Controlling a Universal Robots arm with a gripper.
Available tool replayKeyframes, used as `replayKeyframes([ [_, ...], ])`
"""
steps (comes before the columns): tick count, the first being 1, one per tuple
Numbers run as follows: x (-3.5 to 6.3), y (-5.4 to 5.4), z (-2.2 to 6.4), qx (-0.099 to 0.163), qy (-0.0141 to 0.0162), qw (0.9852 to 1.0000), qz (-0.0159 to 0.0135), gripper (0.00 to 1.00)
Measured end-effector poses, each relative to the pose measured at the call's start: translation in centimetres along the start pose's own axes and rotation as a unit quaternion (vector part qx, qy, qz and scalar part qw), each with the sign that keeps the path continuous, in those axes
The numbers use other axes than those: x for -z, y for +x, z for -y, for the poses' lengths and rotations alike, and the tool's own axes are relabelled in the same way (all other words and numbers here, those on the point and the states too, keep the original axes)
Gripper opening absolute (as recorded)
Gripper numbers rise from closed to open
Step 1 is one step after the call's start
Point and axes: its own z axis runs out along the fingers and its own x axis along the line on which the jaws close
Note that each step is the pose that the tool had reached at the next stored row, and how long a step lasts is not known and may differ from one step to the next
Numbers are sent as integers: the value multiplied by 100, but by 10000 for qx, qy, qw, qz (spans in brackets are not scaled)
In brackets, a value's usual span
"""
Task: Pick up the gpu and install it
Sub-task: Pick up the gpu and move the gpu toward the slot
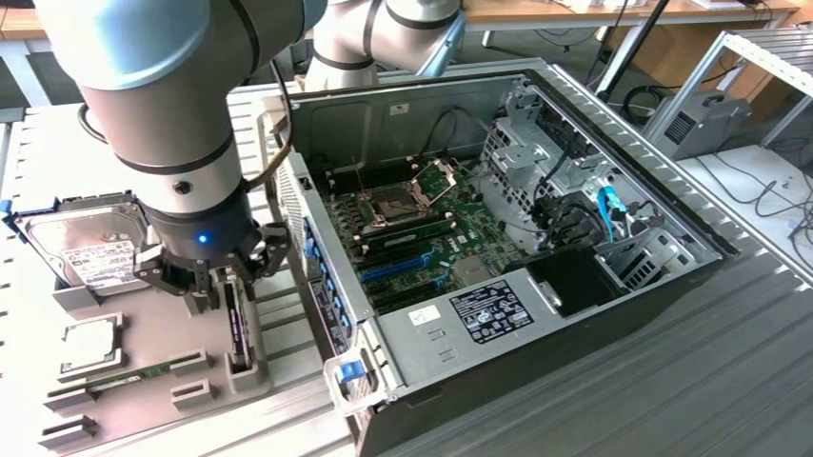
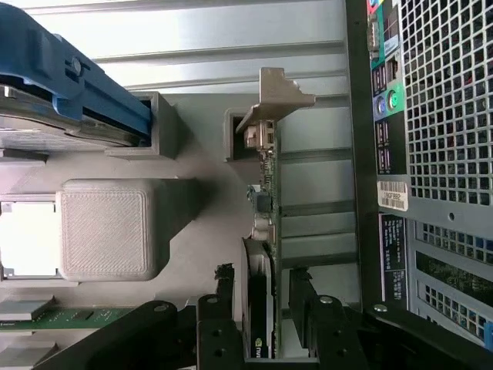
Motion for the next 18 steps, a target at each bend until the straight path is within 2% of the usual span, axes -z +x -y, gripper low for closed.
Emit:
replayKeyframes([
  [5,-35,3,-3,0,1,10000,-1,42],
  [13,-39,3,-4,0,0,10000,0,42],
  [14,-39,3,-4,0,0,10000,-1,40],
  [16,-39,3,-4,0,0,10000,-1,28],
  [18,-39,3,-4,0,0,10000,-1,26],
])
